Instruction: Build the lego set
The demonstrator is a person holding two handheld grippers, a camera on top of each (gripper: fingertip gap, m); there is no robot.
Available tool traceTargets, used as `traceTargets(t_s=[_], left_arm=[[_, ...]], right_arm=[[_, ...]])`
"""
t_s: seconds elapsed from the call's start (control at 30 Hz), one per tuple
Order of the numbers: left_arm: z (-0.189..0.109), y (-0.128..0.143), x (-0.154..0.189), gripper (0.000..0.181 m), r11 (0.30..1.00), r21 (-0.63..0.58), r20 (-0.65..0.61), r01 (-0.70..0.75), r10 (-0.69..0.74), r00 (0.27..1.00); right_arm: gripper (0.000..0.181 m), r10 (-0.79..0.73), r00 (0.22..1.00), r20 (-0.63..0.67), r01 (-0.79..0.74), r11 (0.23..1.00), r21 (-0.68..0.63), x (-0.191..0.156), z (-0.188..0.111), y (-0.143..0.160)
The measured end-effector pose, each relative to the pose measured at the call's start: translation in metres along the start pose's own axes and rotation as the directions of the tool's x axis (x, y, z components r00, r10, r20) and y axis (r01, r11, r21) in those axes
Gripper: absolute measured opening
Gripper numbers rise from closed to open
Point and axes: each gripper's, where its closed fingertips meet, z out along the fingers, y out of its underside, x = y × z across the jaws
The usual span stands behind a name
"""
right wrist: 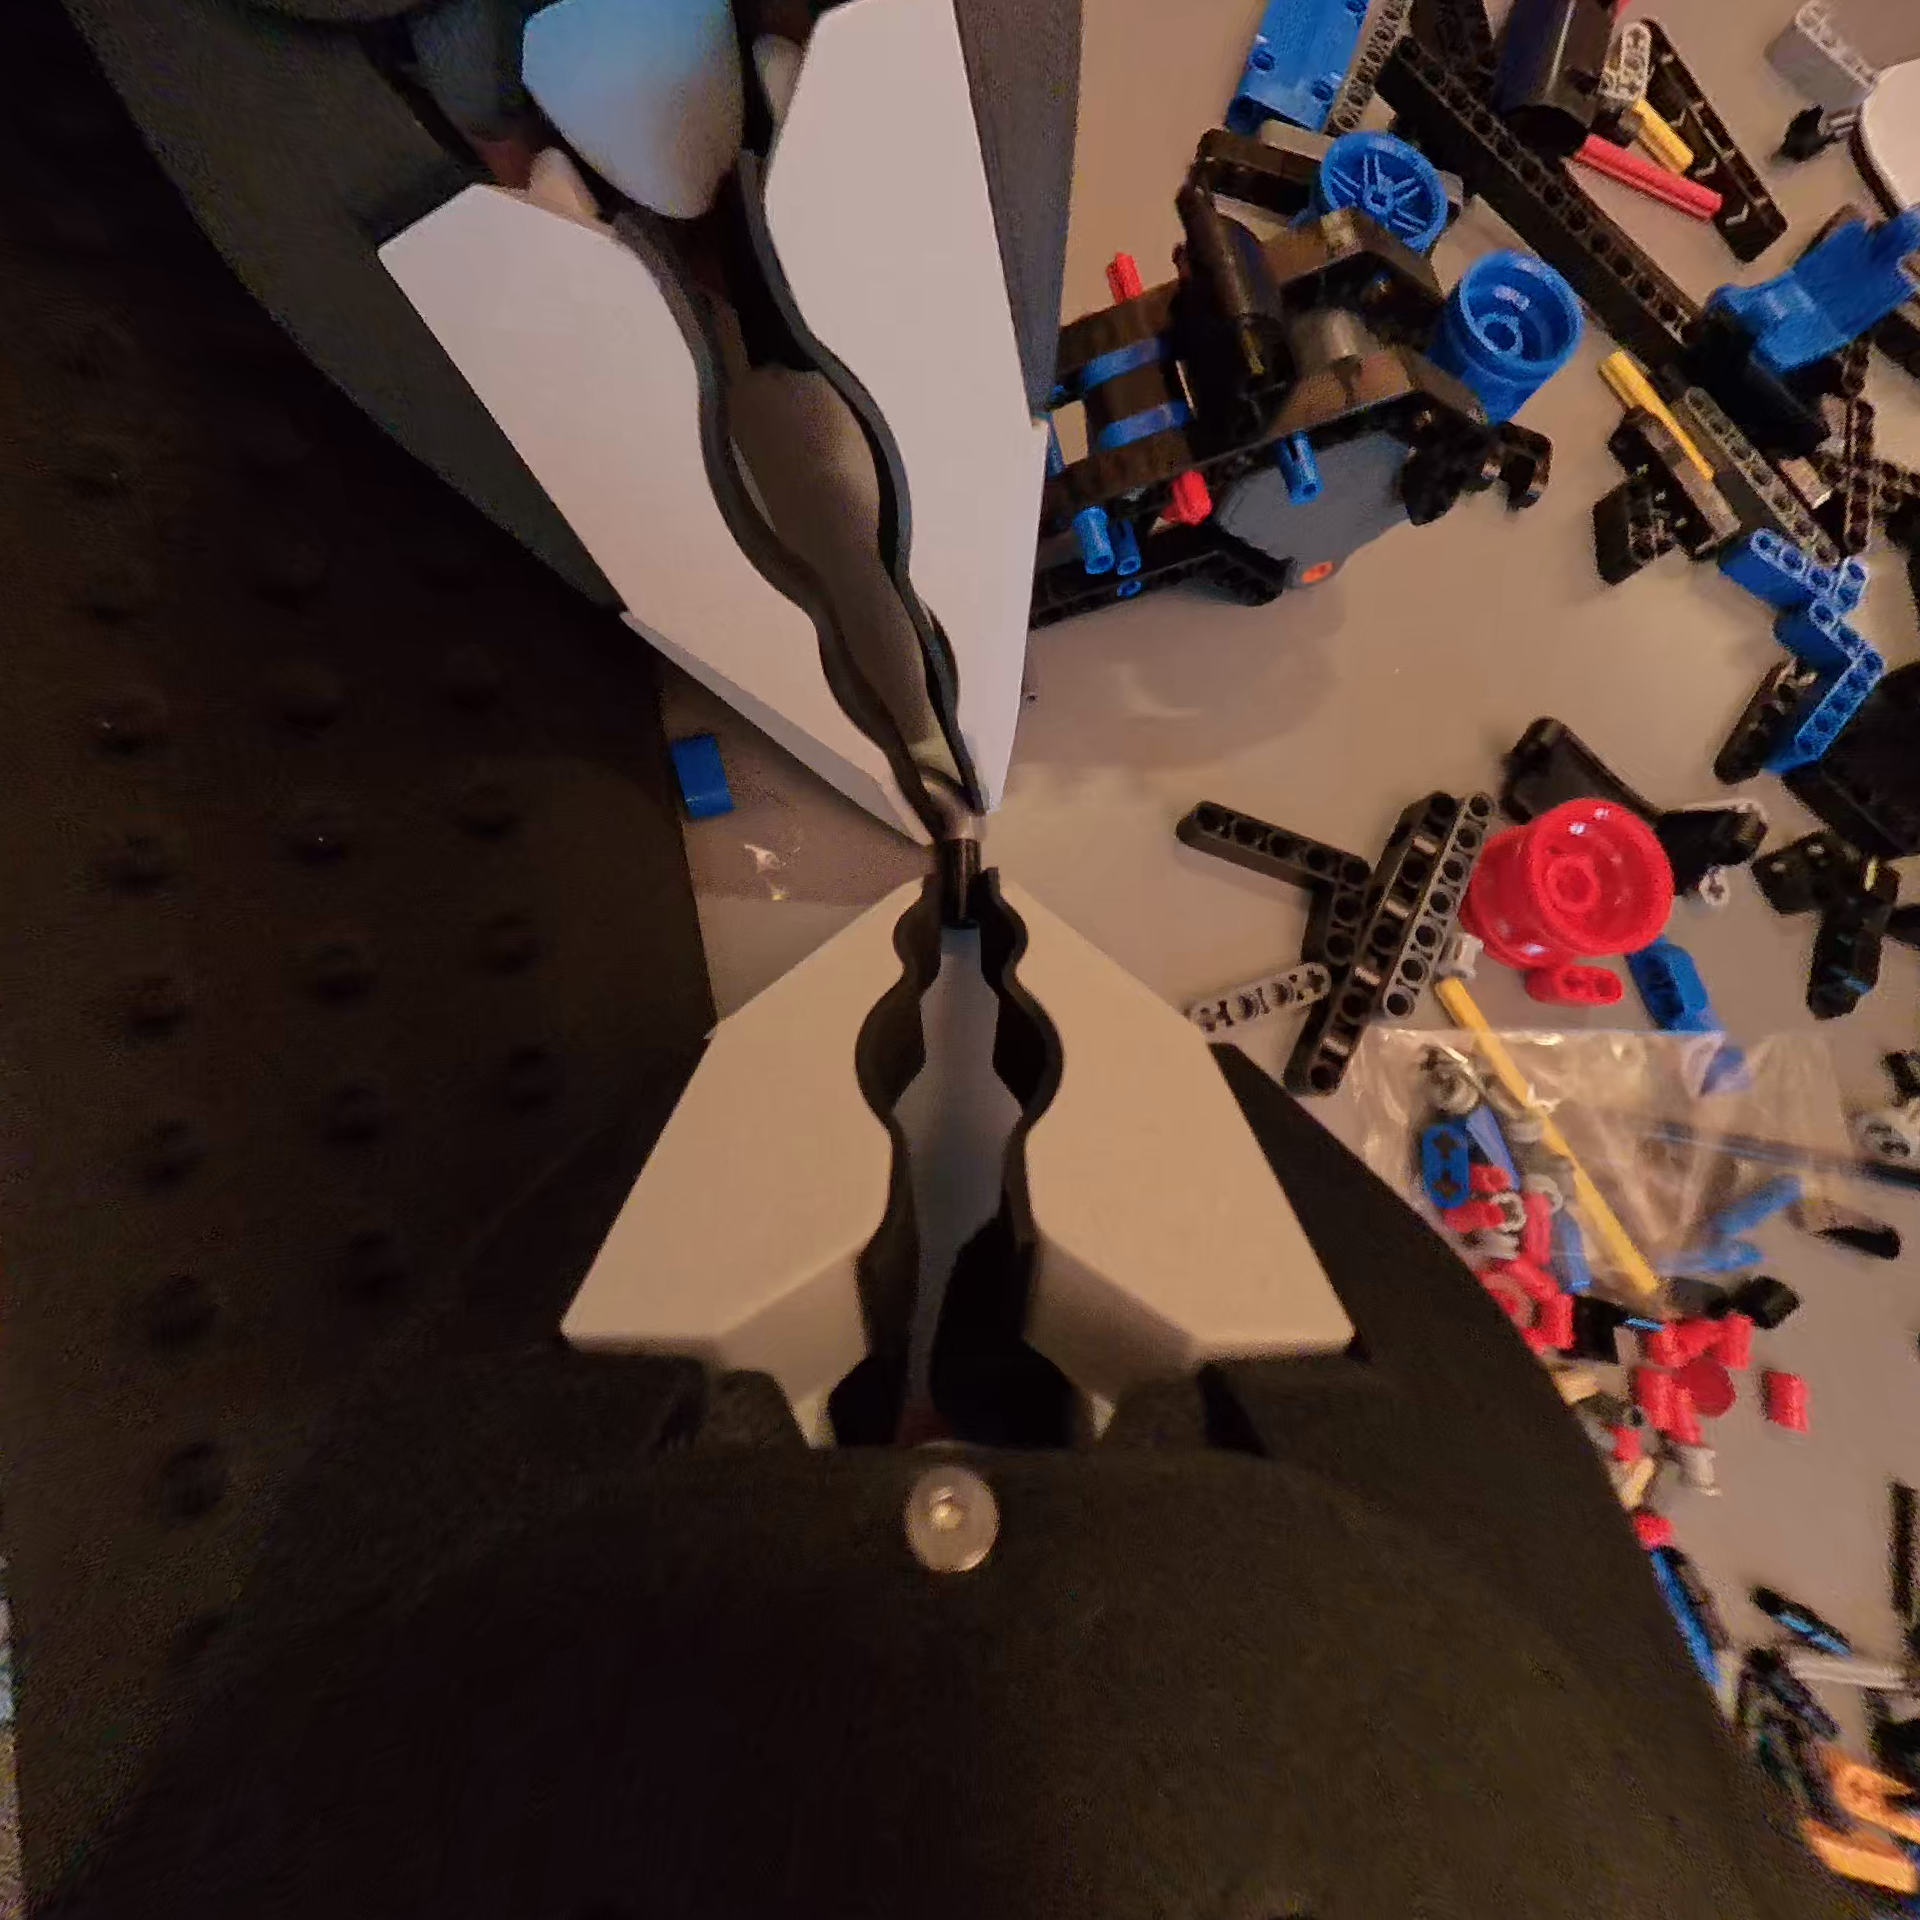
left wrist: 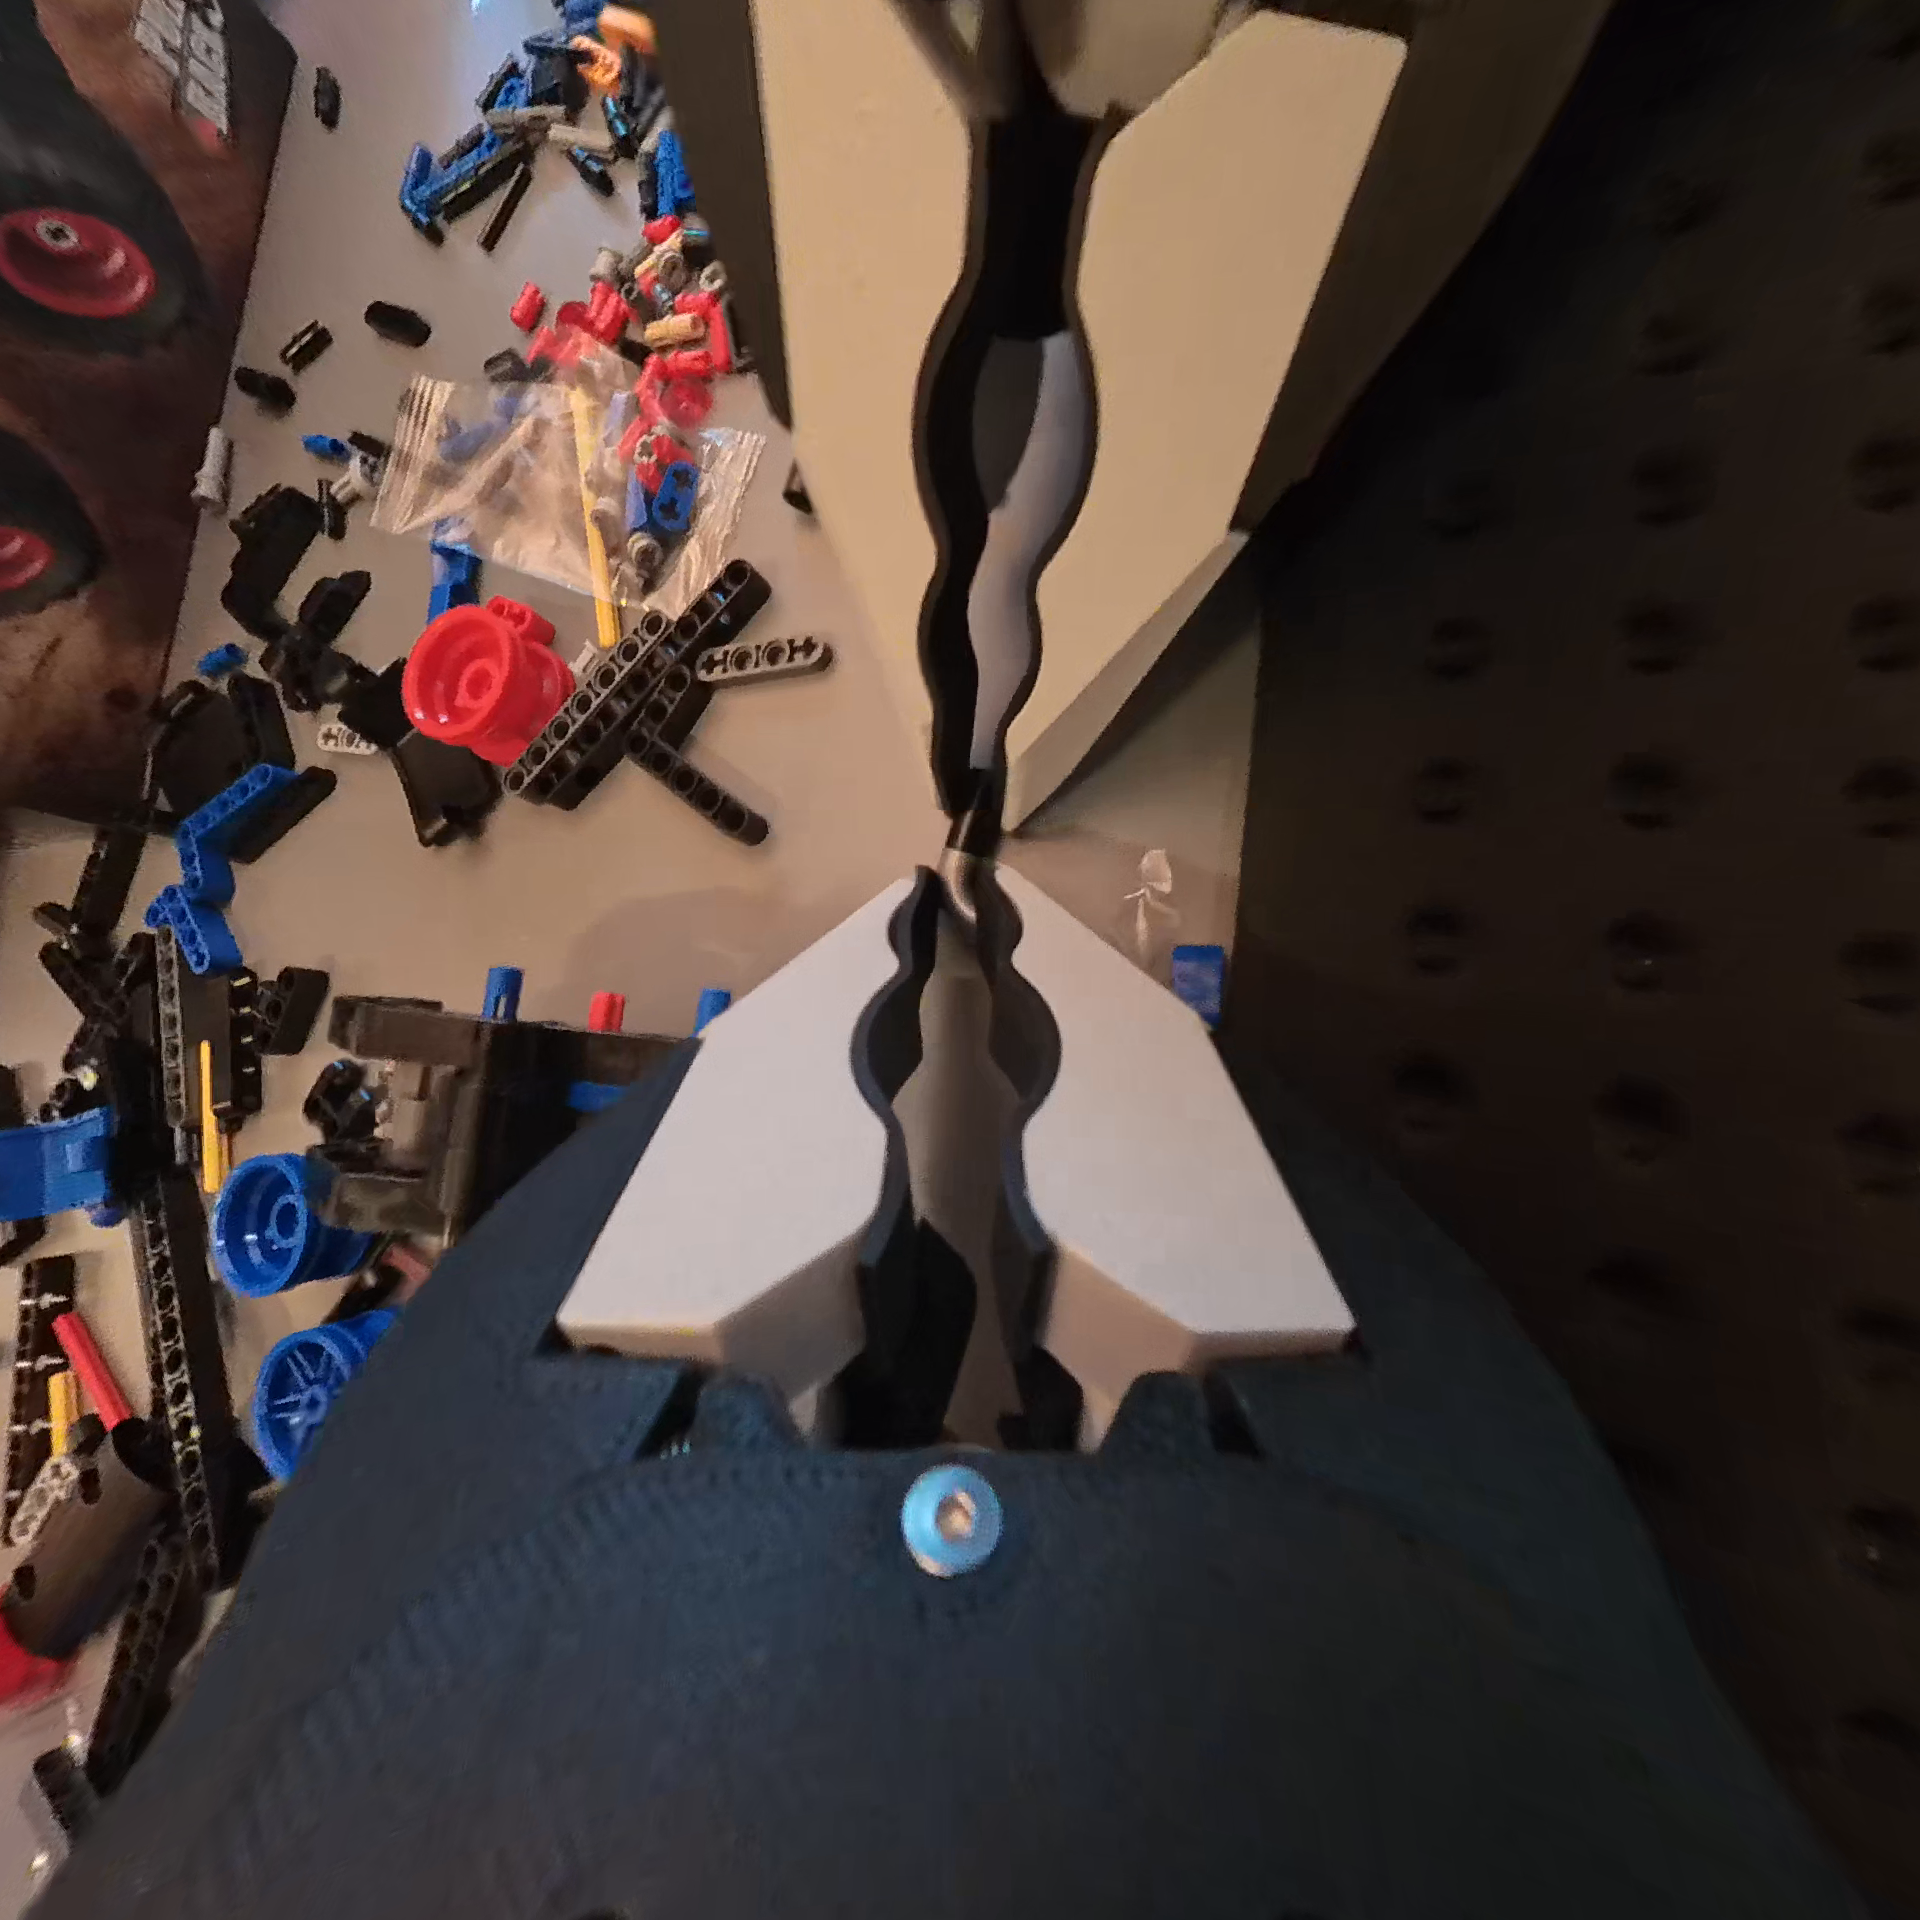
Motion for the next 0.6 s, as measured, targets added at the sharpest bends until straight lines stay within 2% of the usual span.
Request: traceTargets(t_s=[0.27,0.37,0.47,0.6], left_arm=[[-0.001,-0.003,-0.006,0.006,1.0,-0.003,0.034,-0.019,0.019,0.999],[-0.017,-0.018,-0.011,0.027,0.996,0.085,0.039,0.007,-0.011,0.999],[-0.035,-0.026,-0.023,0.026,0.989,0.149,0.08,-0.018,0.006,0.997],[-0.062,-0.044,-0.039,0.024,0.954,0.29,0.053,0.075,-0.094,0.994]], right_arm=[[0.005,-0.027,0.999,0.035,0.026,1.0,0.013,0.005,0.0,-0.001],[0.005,0.01,0.999,0.031,-0.014,0.994,0.11,0.012,-0.016,-0.015],[0.005,-0.006,1.0,-0.009,0.007,0.984,0.178,0.023,-0.035,-0.032],[0.005,-0.13,0.988,-0.083,0.144,0.971,0.193,0.03,-0.047,-0.061]])
